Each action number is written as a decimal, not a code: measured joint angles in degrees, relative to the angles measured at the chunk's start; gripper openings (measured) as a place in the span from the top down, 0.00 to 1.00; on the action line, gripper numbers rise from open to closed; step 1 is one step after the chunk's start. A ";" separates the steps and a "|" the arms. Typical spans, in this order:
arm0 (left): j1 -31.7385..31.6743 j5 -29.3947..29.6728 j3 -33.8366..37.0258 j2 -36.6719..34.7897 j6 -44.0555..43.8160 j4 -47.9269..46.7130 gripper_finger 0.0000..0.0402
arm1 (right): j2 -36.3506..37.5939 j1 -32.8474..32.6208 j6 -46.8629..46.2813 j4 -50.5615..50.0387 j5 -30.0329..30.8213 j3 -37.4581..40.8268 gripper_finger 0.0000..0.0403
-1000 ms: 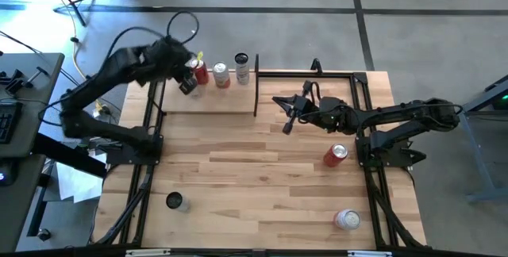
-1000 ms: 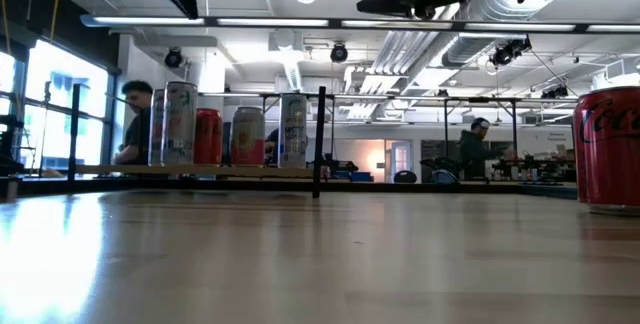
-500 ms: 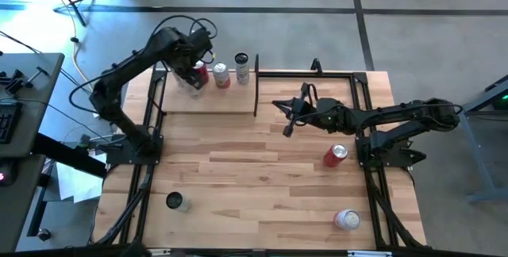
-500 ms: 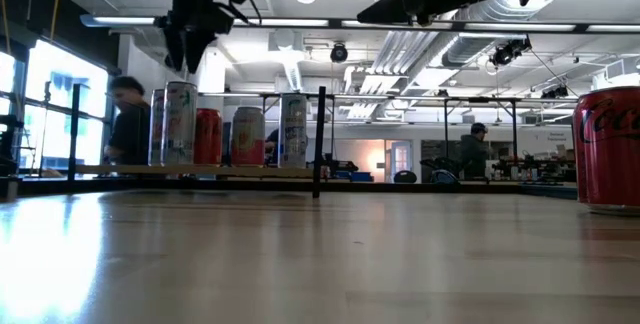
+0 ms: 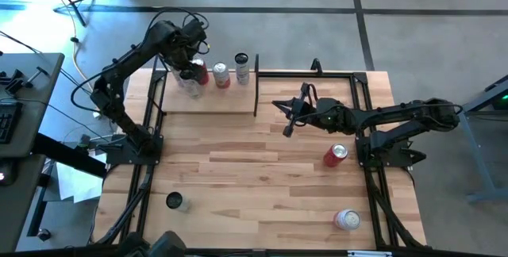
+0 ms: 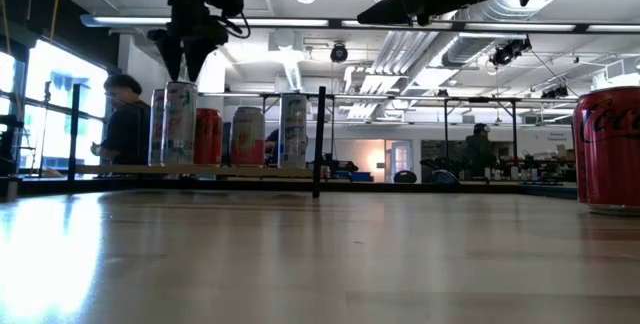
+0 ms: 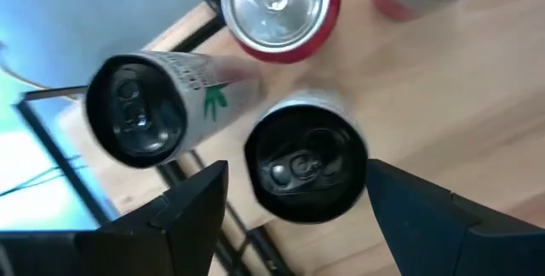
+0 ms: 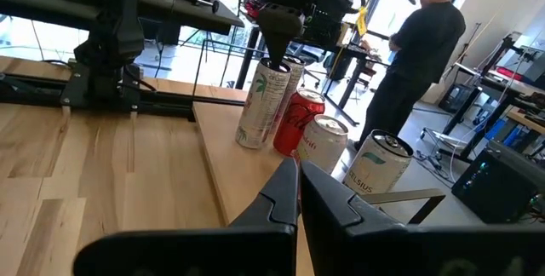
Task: Place canned beverage on shelf
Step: Put the white-pink soda can on the shelf aligned with the other white-pink soda can
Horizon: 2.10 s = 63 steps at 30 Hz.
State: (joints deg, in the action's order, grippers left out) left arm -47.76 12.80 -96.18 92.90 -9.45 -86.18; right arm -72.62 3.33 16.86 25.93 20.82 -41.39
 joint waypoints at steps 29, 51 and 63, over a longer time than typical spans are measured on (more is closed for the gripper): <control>-2.87 -3.90 4.30 -0.07 -2.12 4.15 0.33 | 0.00 0.00 -0.31 -0.04 0.00 0.00 1.00; -2.84 -3.47 4.33 -0.02 -4.01 1.98 0.40 | 0.00 0.00 -0.31 -0.04 -0.01 0.00 1.00; -3.69 0.09 4.74 -1.92 -5.64 -3.28 0.40 | 0.00 -0.01 -0.31 -0.03 -0.02 0.00 1.00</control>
State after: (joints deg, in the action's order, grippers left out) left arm -51.45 12.89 -91.44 90.98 -15.09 -89.46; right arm -72.62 3.33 16.56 25.90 20.80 -41.39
